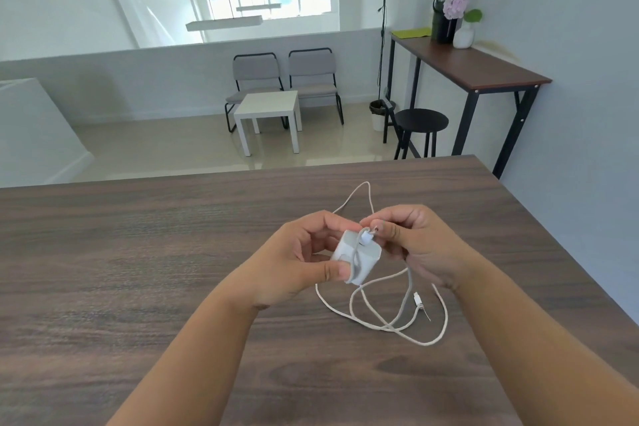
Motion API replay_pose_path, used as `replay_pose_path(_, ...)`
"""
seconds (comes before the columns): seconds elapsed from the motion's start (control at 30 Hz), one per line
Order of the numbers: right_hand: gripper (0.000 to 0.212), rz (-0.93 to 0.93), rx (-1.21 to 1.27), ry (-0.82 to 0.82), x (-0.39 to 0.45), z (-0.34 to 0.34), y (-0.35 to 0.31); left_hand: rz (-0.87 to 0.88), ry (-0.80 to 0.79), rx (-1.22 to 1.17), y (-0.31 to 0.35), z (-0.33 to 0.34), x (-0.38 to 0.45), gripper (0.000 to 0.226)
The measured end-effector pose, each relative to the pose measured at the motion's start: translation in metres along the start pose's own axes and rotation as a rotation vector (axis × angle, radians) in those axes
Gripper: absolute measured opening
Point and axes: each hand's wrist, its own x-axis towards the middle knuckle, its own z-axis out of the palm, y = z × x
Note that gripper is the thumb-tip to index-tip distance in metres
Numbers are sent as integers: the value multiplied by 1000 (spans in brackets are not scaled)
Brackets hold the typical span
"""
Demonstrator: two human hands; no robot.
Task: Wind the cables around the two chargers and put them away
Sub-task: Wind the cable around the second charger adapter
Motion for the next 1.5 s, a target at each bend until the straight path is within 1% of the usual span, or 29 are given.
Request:
replay_pose_path(0.03,37,4,59,39,-1,3,8,20,42,-35,-2,1,1,39)
replay_pose_path(0.1,20,-2,89,168,-4,13,21,65,174,-150,-6,7,5,38)
replay_pose_path(0.13,18,-3,52,240,-5,18,26,84,257,-218,-8,10,8,37)
replay_pose_path(0.2,26,25,-89,325,-7,28,37,89,434,-321,-12,17,16,35)
replay_pose_path(0.23,28,40,-194,329,-9,33,40,85,513,-360,-13,19,20,34)
replay_pose_path(0.3,29,49,-413,283,-13,42,41,80,648,-423,-15,22,27,32)
replay_pose_path(0.37,28,0,-578,256,-18,48,34,74,754,-441,-15,20,30,30)
replay_pose_path(0.47,18,-179,-903,192,-24,52,13,65,828,-354,-17,16,31,28)
replay_pose_path(0.5,18,-231,-1016,162,-23,51,7,61,837,-304,-18,16,30,28)
replay_pose_path(0.53,23,-256,-1109,139,-23,51,1,54,846,-241,-19,17,29,28)
replay_pose_path(0.57,26,-253,-1181,124,-22,50,-5,44,851,-172,-20,17,28,29)
replay_pose_path(0.67,22,-217,-1347,129,-21,50,-23,12,816,5,-25,18,25,33)
replay_pose_path(0.73,23,-187,-1423,103,-19,47,-36,-12,771,165,-27,17,23,35)
replay_pose_path(0.83,23,-147,-1520,21,-14,37,-50,2,644,459,-26,16,19,41)
replay_pose_path(0.93,20,-149,-1522,-36,-8,25,-57,10,489,619,-20,11,15,44)
replay_pose_path(1.1,14,-213,-1435,-59,6,4,-56,72,315,809,-10,8,13,47)
replay_pose_path(1.17,12,-230,-1286,-58,9,-5,-55,37,252,748,-8,6,10,46)
replay_pose_path(1.27,14,-226,-1064,-43,10,-14,-49,11,185,568,-8,3,6,42)
replay_pose_path(1.33,18,-231,-895,-25,10,-16,-40,15,184,414,-9,3,4,41)
replay_pose_path(1.43,23,-250,-750,5,10,-14,-23,39,191,126,-9,5,2,41)
replay_pose_path(1.5,25,-250,-671,37,9,-11,-13,77,199,-17,-8,8,3,46)
